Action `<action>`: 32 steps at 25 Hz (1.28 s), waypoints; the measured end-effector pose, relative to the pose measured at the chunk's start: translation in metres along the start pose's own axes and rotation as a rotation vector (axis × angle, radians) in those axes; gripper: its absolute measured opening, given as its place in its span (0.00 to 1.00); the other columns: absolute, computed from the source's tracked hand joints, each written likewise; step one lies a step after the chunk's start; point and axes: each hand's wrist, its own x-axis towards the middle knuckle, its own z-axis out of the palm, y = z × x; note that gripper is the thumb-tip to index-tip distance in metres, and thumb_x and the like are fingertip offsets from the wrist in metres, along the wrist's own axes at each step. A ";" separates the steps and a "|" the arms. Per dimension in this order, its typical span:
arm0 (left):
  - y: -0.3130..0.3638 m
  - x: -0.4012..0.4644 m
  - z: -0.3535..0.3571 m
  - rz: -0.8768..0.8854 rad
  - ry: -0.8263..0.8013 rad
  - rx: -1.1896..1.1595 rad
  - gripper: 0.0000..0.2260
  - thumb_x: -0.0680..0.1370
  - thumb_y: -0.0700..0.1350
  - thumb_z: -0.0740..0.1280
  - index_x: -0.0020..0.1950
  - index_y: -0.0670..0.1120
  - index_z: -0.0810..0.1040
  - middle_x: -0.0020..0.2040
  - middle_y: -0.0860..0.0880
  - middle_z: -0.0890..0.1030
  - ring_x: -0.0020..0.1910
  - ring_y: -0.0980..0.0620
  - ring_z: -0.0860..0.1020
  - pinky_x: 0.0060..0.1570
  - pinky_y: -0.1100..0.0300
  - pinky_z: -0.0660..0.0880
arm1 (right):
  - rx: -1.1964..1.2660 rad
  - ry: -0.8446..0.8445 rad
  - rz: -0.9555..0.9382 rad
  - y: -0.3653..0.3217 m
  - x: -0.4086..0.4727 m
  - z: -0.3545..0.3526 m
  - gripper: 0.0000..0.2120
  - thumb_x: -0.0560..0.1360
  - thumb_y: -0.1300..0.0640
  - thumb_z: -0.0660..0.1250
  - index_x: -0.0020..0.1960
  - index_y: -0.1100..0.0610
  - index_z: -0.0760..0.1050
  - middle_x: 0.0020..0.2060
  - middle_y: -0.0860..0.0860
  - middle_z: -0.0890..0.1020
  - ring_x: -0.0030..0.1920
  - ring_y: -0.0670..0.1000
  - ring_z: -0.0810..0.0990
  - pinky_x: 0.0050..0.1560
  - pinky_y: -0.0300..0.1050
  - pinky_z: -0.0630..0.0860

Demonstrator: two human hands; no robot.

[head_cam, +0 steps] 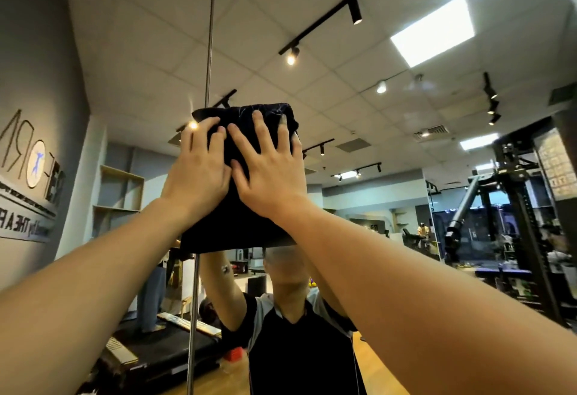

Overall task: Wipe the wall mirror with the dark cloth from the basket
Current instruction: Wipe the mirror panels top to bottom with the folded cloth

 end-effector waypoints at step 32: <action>0.234 -0.030 0.069 0.015 0.045 -0.172 0.31 0.76 0.51 0.57 0.78 0.38 0.63 0.79 0.37 0.58 0.74 0.32 0.59 0.69 0.33 0.65 | -0.009 -0.043 -0.020 0.192 -0.128 -0.060 0.30 0.81 0.45 0.48 0.83 0.49 0.58 0.83 0.56 0.55 0.81 0.68 0.50 0.78 0.67 0.57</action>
